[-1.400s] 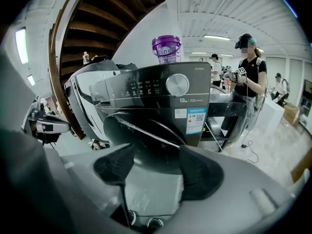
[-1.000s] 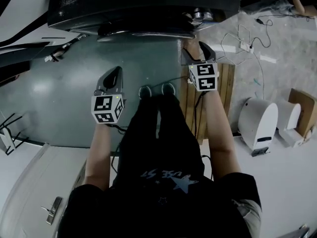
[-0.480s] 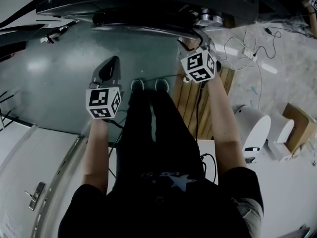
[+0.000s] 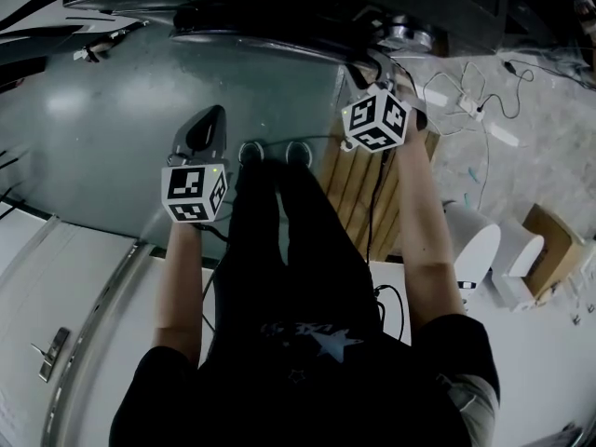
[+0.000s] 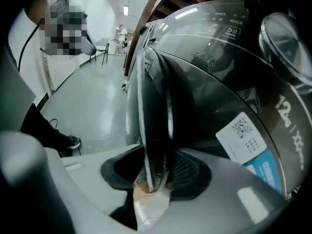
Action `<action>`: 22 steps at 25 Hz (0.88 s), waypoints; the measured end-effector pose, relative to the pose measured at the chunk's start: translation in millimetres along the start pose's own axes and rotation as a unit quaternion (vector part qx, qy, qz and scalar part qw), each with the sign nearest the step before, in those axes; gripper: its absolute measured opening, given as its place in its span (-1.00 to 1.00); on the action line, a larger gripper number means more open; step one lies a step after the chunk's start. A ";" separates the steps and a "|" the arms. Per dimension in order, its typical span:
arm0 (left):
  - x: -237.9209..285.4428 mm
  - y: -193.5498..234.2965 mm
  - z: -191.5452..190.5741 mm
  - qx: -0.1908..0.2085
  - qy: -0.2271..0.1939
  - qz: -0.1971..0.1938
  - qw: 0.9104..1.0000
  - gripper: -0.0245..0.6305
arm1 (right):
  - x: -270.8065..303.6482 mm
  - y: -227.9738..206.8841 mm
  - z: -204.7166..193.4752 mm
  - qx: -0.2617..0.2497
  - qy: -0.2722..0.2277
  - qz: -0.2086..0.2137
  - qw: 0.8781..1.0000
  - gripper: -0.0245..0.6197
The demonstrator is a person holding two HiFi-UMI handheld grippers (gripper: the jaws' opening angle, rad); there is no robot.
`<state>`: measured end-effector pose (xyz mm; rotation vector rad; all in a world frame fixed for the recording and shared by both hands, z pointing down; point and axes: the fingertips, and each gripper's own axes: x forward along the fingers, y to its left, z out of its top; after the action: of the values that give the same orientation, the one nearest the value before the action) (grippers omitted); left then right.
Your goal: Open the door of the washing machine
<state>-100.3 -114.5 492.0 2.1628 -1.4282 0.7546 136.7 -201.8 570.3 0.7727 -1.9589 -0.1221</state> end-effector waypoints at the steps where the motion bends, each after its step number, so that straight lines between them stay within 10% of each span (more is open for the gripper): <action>1: 0.1 -1.9 -2.3 -0.003 0.001 0.000 1.000 -0.89 | 0.1 0.3 0.2 -0.002 0.000 0.000 1.000 -0.44; 22: -4.1 -27.2 -46.5 -0.026 0.037 -0.009 0.999 -0.89 | -3.1 2.6 -0.1 -0.007 0.019 0.079 0.997 -0.56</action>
<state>-85.7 -72.6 522.7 2.0840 -1.3757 0.7739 136.5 -197.9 569.1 0.6026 -1.9721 -0.0258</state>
